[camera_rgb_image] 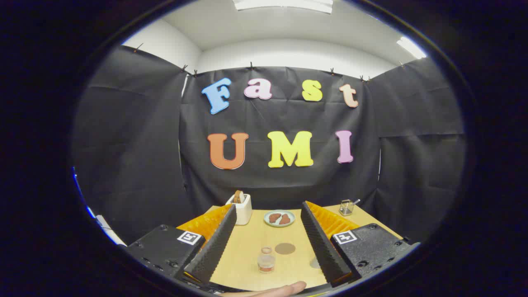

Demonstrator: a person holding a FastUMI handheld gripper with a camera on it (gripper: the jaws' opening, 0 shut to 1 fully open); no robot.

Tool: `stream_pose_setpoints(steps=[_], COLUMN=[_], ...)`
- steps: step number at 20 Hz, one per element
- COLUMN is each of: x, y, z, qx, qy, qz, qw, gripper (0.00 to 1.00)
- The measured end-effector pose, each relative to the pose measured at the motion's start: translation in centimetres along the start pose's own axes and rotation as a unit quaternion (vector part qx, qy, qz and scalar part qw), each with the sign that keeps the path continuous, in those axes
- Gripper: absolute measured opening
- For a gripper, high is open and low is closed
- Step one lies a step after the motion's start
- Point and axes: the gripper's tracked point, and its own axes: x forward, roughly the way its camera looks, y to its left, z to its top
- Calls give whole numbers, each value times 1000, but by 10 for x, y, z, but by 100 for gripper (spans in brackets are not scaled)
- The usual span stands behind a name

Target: Take the bottle from table, then pour the juice into the cup, finally place the bottle on the coaster

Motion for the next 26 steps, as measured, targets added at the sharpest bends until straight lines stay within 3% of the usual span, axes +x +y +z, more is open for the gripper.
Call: stream_pose_setpoints(steps=[5,16,22,26], x=[4,12,20,33], y=[-12,-28,-28,-16], z=[0,-8,-35,-65], qx=[34,24,13,23], qy=[-15,-27,-26,-26], qz=[-5,-24,-37,-18], qw=[999,999,999,999], gripper=[100,100,100,100])
